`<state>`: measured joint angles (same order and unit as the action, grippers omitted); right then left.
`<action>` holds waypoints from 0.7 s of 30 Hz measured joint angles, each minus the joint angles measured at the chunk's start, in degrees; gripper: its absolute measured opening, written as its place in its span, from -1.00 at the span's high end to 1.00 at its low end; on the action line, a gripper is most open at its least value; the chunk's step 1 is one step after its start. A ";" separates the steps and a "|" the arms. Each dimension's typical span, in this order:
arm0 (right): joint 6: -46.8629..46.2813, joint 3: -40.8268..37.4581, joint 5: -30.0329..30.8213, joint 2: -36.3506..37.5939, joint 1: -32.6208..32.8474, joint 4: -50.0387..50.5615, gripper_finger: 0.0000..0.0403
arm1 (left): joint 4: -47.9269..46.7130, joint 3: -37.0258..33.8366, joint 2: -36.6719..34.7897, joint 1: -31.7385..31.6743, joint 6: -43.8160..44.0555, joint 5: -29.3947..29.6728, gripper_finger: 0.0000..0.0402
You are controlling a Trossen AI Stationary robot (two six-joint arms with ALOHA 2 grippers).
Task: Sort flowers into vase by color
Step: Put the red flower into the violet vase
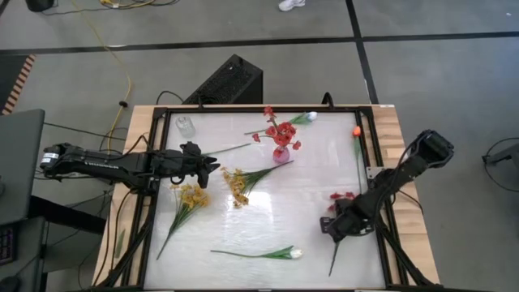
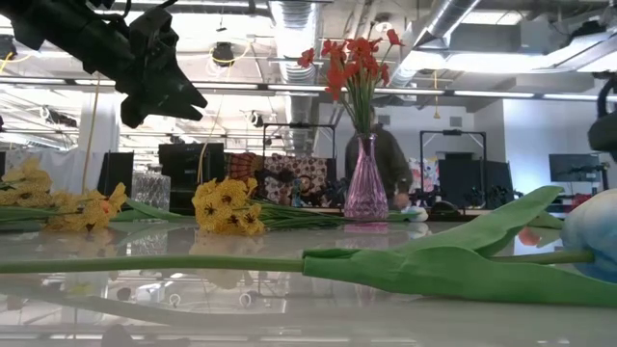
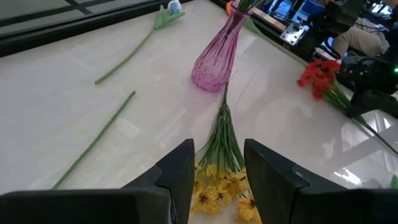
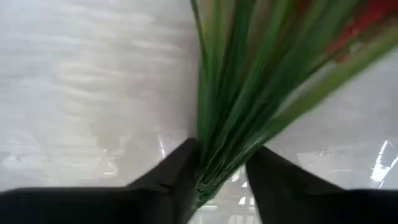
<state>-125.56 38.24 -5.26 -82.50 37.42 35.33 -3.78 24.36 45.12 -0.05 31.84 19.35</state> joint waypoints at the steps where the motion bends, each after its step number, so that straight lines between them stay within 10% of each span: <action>1: 0.56 0.00 0.03 0.00 -0.50 0.49 0.40 | -0.08 0.00 0.00 0.00 0.36 0.00 0.36; 6: 4.32 0.04 2.09 0.26 -3.08 1.73 0.84 | -0.66 -0.02 0.00 0.00 1.07 0.02 0.36; 21: 16.68 -0.11 24.02 11.91 -16.26 6.26 0.82 | -1.13 -0.02 0.00 0.00 1.85 -0.06 0.36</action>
<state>-108.88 38.13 18.76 -70.59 21.16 41.59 -4.91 24.34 45.12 -0.05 33.69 19.29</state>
